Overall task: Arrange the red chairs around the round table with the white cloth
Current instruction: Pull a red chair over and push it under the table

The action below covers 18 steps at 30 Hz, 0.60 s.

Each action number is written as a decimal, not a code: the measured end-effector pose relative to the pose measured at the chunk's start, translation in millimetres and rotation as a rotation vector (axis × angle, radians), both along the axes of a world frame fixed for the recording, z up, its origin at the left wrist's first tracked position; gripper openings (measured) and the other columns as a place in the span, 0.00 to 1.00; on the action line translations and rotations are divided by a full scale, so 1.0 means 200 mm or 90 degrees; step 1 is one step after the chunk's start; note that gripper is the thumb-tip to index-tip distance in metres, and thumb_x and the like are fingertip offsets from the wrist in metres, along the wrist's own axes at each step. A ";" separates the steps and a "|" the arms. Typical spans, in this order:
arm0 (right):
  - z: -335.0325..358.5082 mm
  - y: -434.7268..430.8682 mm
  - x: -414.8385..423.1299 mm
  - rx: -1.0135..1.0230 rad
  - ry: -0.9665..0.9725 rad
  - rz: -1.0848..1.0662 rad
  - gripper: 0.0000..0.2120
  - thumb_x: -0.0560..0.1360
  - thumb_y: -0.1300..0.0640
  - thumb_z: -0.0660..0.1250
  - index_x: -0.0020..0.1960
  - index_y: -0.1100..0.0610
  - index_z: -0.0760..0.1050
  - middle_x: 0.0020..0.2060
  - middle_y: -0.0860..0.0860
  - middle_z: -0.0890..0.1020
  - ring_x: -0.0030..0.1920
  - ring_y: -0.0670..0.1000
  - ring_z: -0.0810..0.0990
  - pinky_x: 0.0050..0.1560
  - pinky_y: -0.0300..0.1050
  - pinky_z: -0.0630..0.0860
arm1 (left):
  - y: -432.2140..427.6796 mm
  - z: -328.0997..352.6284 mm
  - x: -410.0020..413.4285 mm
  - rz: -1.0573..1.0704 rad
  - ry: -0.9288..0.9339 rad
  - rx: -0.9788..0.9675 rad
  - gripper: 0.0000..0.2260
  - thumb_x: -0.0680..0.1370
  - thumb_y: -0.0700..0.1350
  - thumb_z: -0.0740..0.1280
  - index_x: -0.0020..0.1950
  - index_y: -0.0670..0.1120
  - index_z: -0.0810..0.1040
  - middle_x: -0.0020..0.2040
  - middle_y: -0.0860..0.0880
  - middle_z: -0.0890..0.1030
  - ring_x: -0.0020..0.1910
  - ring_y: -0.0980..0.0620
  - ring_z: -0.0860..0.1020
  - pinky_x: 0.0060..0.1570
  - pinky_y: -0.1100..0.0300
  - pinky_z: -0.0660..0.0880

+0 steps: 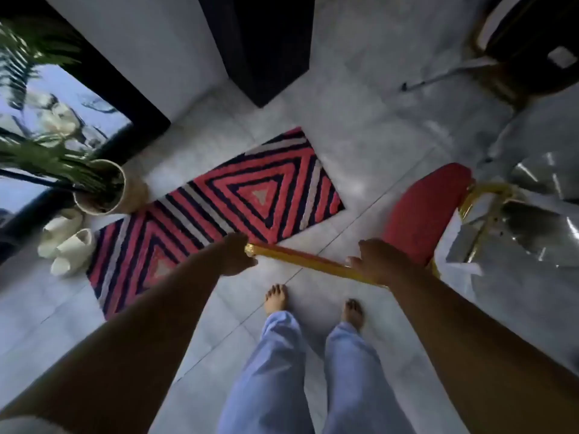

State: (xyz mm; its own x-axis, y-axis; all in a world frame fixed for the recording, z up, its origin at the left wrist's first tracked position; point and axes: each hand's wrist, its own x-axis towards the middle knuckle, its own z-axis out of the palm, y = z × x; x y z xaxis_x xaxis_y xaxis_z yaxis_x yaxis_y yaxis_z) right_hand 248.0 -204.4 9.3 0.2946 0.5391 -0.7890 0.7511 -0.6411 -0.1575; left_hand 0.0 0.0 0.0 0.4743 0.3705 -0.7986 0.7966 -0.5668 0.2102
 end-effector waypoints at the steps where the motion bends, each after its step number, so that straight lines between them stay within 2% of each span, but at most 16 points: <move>1: -0.11 -0.02 -0.05 -0.009 0.012 -0.002 0.25 0.77 0.40 0.60 0.61 0.61 0.72 0.58 0.62 0.77 0.58 0.62 0.77 0.54 0.52 0.74 | -0.01 -0.12 -0.01 -0.002 -0.010 -0.014 0.24 0.75 0.51 0.70 0.67 0.41 0.71 0.62 0.42 0.77 0.58 0.44 0.77 0.57 0.54 0.73; 3: -0.32 -0.04 -0.16 0.011 0.034 -0.039 0.23 0.75 0.41 0.63 0.59 0.59 0.73 0.55 0.61 0.78 0.55 0.62 0.79 0.52 0.51 0.75 | -0.03 -0.36 -0.04 0.012 -0.034 -0.042 0.31 0.73 0.49 0.73 0.72 0.42 0.66 0.67 0.42 0.73 0.65 0.42 0.74 0.65 0.50 0.70; 5: -0.50 -0.03 -0.27 0.010 0.042 -0.053 0.25 0.75 0.43 0.63 0.64 0.59 0.71 0.60 0.61 0.76 0.59 0.62 0.77 0.57 0.53 0.74 | -0.03 -0.58 -0.08 0.009 -0.035 -0.039 0.38 0.72 0.49 0.74 0.76 0.44 0.59 0.73 0.42 0.66 0.71 0.41 0.67 0.70 0.48 0.66; 7: -0.68 0.02 -0.34 0.044 0.026 -0.020 0.26 0.76 0.45 0.62 0.68 0.59 0.67 0.64 0.60 0.74 0.63 0.62 0.74 0.62 0.55 0.72 | 0.01 -0.77 -0.10 -0.032 -0.001 0.011 0.39 0.74 0.49 0.71 0.78 0.43 0.53 0.77 0.42 0.59 0.76 0.41 0.59 0.74 0.48 0.60; 8: -0.72 0.06 -0.37 0.057 0.020 0.004 0.25 0.76 0.45 0.62 0.68 0.58 0.67 0.65 0.59 0.74 0.64 0.62 0.74 0.62 0.56 0.72 | 0.02 -0.79 -0.09 -0.054 -0.001 0.030 0.38 0.75 0.47 0.70 0.78 0.43 0.52 0.78 0.42 0.58 0.76 0.41 0.58 0.73 0.48 0.60; 10: -0.87 0.11 -0.43 0.065 0.019 0.042 0.24 0.76 0.46 0.63 0.67 0.57 0.68 0.63 0.58 0.76 0.61 0.61 0.77 0.59 0.56 0.75 | 0.05 -0.97 -0.11 -0.062 0.019 0.021 0.36 0.73 0.44 0.71 0.77 0.46 0.57 0.72 0.41 0.67 0.70 0.39 0.69 0.65 0.47 0.70; 12: -1.00 0.15 -0.47 0.070 0.016 0.058 0.20 0.76 0.49 0.65 0.64 0.56 0.71 0.58 0.57 0.79 0.56 0.61 0.80 0.55 0.56 0.78 | 0.11 -1.06 -0.10 -0.067 0.009 0.012 0.31 0.72 0.42 0.71 0.73 0.49 0.65 0.62 0.42 0.76 0.57 0.41 0.79 0.50 0.51 0.77; 14: -1.06 0.19 -0.49 0.073 0.006 0.065 0.15 0.76 0.53 0.64 0.61 0.56 0.72 0.55 0.57 0.80 0.55 0.61 0.80 0.53 0.56 0.78 | 0.21 -1.14 -0.10 -0.059 0.061 0.034 0.23 0.73 0.44 0.71 0.67 0.53 0.72 0.51 0.45 0.81 0.44 0.46 0.80 0.36 0.58 0.74; 15: -1.08 0.20 -0.49 0.074 -0.004 0.074 0.13 0.77 0.55 0.63 0.61 0.57 0.72 0.55 0.57 0.80 0.55 0.61 0.81 0.53 0.56 0.77 | 0.13 -1.27 -0.12 -0.056 0.072 0.050 0.20 0.72 0.46 0.71 0.63 0.55 0.74 0.47 0.47 0.81 0.41 0.48 0.80 0.33 0.59 0.73; 16: -1.10 0.21 -0.49 0.071 -0.016 0.083 0.12 0.78 0.57 0.62 0.61 0.58 0.72 0.55 0.58 0.81 0.55 0.62 0.81 0.52 0.56 0.77 | 0.11 -1.49 -0.19 -0.120 0.056 0.085 0.18 0.72 0.48 0.70 0.60 0.57 0.74 0.44 0.49 0.81 0.40 0.47 0.80 0.34 0.58 0.74; 17: -1.11 0.22 -0.50 0.068 -0.028 0.094 0.13 0.78 0.60 0.61 0.61 0.59 0.72 0.55 0.58 0.81 0.55 0.62 0.81 0.52 0.56 0.77 | 0.16 -1.75 -0.29 -0.164 0.039 0.154 0.16 0.72 0.50 0.67 0.58 0.61 0.73 0.44 0.50 0.82 0.43 0.45 0.81 0.39 0.54 0.76; 18: -1.11 0.23 -0.50 0.063 -0.035 0.098 0.13 0.78 0.61 0.60 0.62 0.59 0.72 0.55 0.58 0.81 0.55 0.62 0.80 0.52 0.57 0.77 | 0.11 -1.87 -0.32 -0.258 0.057 0.172 0.15 0.73 0.52 0.63 0.58 0.63 0.71 0.46 0.51 0.82 0.49 0.42 0.80 0.45 0.48 0.77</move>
